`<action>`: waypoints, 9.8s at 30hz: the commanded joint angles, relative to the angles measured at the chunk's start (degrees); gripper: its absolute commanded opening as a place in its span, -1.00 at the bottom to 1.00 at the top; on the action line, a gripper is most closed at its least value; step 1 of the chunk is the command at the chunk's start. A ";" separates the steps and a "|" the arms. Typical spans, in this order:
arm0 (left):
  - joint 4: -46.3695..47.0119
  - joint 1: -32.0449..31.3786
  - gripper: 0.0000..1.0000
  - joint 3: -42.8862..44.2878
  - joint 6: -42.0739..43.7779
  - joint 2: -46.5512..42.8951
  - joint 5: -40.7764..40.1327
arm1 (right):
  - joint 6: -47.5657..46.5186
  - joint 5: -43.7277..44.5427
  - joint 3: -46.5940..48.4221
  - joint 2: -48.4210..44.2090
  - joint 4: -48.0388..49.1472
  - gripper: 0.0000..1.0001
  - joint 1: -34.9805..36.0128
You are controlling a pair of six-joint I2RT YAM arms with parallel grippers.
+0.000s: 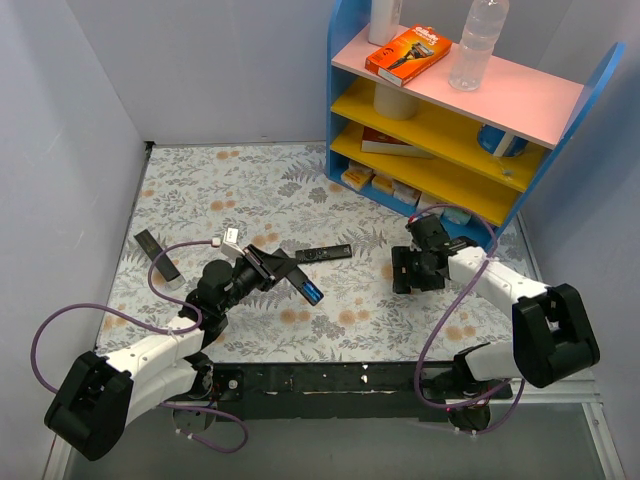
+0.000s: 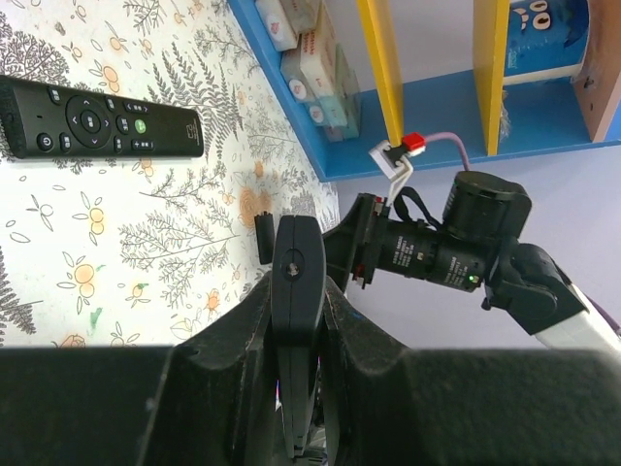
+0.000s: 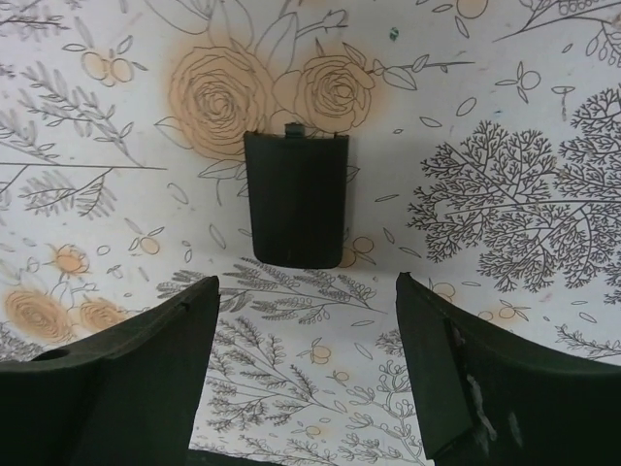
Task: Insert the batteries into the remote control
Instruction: Pick up the battery cover at the center of the board, then load the battery cover into the remote control, then place the remote control at the center of the board.
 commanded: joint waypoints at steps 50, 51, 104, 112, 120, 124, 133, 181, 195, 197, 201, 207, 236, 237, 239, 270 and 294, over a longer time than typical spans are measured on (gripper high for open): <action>15.52 1.06 -1.00 1.86 -3.78 13.18 6.59 | -4.08 7.07 6.25 5.67 -3.33 -0.33 14.82; 16.06 1.06 -1.00 2.20 -3.78 13.72 6.77 | -4.52 7.33 7.39 4.88 -4.03 -0.33 15.53; 27.93 0.97 -1.00 4.32 -8.44 18.73 8.35 | -6.02 9.88 40.53 14.27 -19.95 -0.24 39.71; 28.80 0.97 -1.00 4.05 -8.35 17.94 8.61 | -6.28 6.81 42.12 14.98 -20.39 -0.08 39.71; 28.55 1.06 -1.00 3.70 -8.88 17.15 8.35 | -6.19 6.90 42.91 15.42 -20.82 0.20 39.71; 28.98 1.06 -1.00 3.09 -9.49 17.24 8.17 | -6.19 6.98 43.96 15.33 -21.18 0.29 39.71; 28.37 0.97 -1.00 2.30 -10.20 17.15 8.17 | -8.20 6.46 49.06 14.89 -23.64 0.83 39.71; 16.24 1.06 -1.00 14.77 -13.45 16.71 21.97 | -58.92 -11.12 30.96 -1.19 -12.39 0.40 40.50; 19.14 1.06 -1.00 15.39 -17.58 15.92 23.20 | -59.10 -7.44 27.36 -0.84 -10.28 0.17 40.94; 19.40 1.06 -1.00 15.65 -18.45 15.75 23.38 | -59.10 -6.82 26.65 -0.84 -9.93 0.16 41.11; 19.93 0.97 -1.00 16.27 -20.74 15.66 23.91 | -59.45 -4.71 25.07 -0.84 -8.70 0.16 41.82; 17.66 1.06 -1.00 17.15 -22.50 15.22 25.05 | -59.80 -1.99 23.23 -1.02 -5.98 0.18 42.52; 9.83 -2.28 -1.00 23.65 -15.38 17.76 35.77 | -62.09 2.07 25.25 3.91 5.27 0.12 40.33; 10.00 -2.28 -1.00 23.65 -15.30 17.68 35.86 | -61.48 1.19 25.16 3.91 5.36 0.13 40.24; 10.53 -2.11 -1.00 22.61 -14.60 17.33 35.60 | -60.51 -0.13 25.59 3.82 4.93 0.19 40.24; -30.35 3.78 -1.00 25.34 19.79 26.03 7.82 | -12.00 3.64 11.18 -14.46 7.39 0.93 21.08; -41.57 4.31 0.96 13.71 8.26 8.29 -13.70 | -4.61 15.66 7.75 -18.50 3.43 0.94 15.89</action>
